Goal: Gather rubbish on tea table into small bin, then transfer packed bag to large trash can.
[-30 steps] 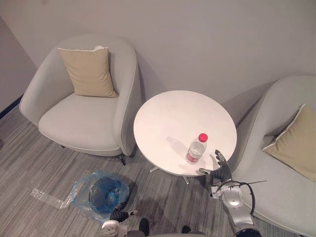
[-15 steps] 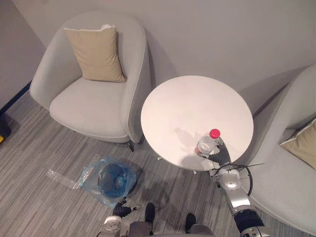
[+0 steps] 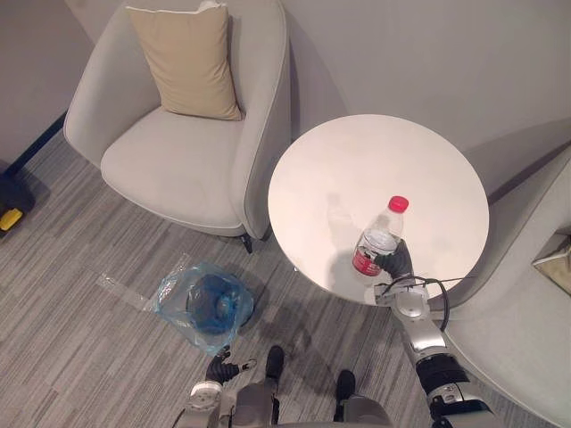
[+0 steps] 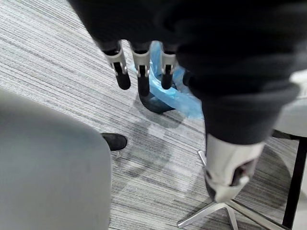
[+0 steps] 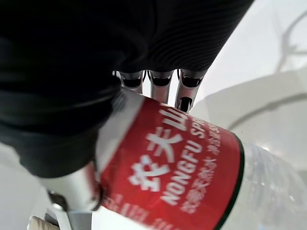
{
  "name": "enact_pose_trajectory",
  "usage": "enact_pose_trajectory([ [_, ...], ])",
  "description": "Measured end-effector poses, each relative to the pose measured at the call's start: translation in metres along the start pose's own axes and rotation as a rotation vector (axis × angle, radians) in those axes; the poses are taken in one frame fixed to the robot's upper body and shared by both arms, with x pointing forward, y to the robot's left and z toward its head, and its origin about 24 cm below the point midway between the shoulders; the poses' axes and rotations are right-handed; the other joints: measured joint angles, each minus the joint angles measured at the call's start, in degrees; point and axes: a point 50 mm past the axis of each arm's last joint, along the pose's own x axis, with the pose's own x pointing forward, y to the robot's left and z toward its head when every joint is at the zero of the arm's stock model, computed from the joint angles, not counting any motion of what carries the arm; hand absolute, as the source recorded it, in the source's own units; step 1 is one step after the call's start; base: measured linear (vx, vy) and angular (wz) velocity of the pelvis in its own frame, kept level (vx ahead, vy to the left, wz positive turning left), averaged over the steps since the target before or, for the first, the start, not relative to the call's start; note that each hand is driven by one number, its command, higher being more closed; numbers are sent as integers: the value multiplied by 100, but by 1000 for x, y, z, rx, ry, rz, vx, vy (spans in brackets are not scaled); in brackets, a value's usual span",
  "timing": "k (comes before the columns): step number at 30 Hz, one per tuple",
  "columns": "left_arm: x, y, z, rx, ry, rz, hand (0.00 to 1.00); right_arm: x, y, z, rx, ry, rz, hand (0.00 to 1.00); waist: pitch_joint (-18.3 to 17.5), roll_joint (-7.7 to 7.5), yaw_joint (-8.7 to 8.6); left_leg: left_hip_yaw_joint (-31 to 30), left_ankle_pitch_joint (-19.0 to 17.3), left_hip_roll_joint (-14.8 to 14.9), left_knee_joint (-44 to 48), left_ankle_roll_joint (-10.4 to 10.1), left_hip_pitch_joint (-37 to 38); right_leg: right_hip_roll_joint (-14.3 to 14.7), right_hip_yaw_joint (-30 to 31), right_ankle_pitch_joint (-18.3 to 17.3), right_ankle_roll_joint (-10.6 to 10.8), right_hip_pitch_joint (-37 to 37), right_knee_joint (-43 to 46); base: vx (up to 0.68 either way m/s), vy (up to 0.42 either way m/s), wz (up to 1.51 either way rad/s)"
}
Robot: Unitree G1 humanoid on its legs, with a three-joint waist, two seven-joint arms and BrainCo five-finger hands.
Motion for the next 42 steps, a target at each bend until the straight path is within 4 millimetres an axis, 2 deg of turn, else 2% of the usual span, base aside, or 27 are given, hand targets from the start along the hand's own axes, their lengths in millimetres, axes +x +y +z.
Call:
enact_pose_trajectory([
  [6,0,0,-2,4,8,-2,0,-23,-5,17,39,-105,8,100,-2,-3,-33,202,-43,32,-54,-9,312,16,239,-1,2,188,-2,-31,-4,-18],
  [11,-1,-1,-4,24,16,-11,0,-44,-10,17,38,-128,25,100,-66,-33,-123,350,-32,54,-114,-17,422,32,407,0,13,193,-9,-52,-6,-17],
  [16,-2,0,-8,30,32,-11,0,-54,-11,26,22,-175,25,100,-192,-100,-159,518,-34,70,-152,-16,549,46,582,9,27,224,-13,-26,-1,-17],
  [22,-3,3,-14,59,54,-11,0,-69,-6,26,43,-173,21,100,-396,-243,-177,709,-40,105,-204,-12,722,64,782,43,72,280,-23,-32,-2,-17],
  [27,-5,3,-18,61,64,-11,0,-73,-1,26,10,-178,47,100,-428,-245,-185,879,-53,106,-174,4,812,56,953,87,96,270,26,-59,2,-19],
  [29,-5,1,-17,88,56,-25,0,-73,1,26,10,-180,54,100,-428,-237,-217,846,-182,69,172,32,597,8,942,-12,134,44,450,-76,-5,7],
  [32,-4,1,-17,107,55,-32,0,-73,0,25,6,-176,49,100,-429,-222,-357,526,-269,-27,536,68,287,-67,988,-188,235,-156,993,-98,1,61],
  [34,-4,2,-16,107,52,-30,0,-74,0,25,-25,-180,48,100,-434,-232,-351,291,-308,-106,603,46,125,-104,1181,-355,277,-151,1123,-101,11,73],
  [36,-4,3,-15,103,50,-24,0,-74,3,26,-27,-185,60,100,-477,-275,-310,82,-216,-231,605,-48,-41,-155,1516,-703,268,-149,1127,-100,-27,73],
  [39,-5,-5,-15,68,46,-29,0,-74,6,27,-28,-193,69,100,-513,3,-267,-315,-5,-138,691,-115,-396,-17,1132,-595,104,-267,976,-81,-90,67],
  [42,-4,-10,-9,54,21,-36,0,-75,7,27,-23,-187,66,100,-411,123,-236,-591,263,-63,605,-196,-598,94,779,-582,55,-409,1122,-62,-99,62],
])
